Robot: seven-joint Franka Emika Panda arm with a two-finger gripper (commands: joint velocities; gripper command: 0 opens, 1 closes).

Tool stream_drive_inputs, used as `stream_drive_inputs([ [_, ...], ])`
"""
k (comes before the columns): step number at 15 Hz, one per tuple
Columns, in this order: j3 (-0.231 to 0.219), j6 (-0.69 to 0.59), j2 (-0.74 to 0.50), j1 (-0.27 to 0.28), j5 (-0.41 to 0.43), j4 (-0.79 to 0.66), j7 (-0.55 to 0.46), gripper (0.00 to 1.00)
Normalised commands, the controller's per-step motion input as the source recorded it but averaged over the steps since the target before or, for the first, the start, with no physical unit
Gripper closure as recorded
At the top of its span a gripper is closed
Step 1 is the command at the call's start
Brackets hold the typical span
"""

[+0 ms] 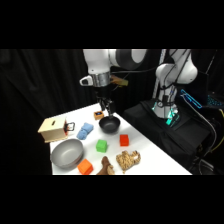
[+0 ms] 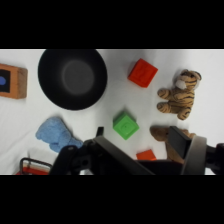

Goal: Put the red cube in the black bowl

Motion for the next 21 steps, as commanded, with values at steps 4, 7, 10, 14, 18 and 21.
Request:
stream_drive_inputs([
  [4,0.021,0.00,-0.04,-0.010,0.020,-0.02,0.09,0.00],
  [7,0.037,0.08,-0.17,0.015,0.066,-0.17,0.23,0.00],
  [10,0.052,0.19,-0.25,0.043,0.083,-0.33,0.25,0.00],
  [14,0.048,0.34,-0.28,0.050,0.087,-0.43,0.26,0.00],
  [18,0.027,0.48,-0.25,0.038,0.085,-0.46,0.28,0.00],
  [21,0.015,0.43,-0.23,0.030,0.046,-0.42,0.24,0.00],
])
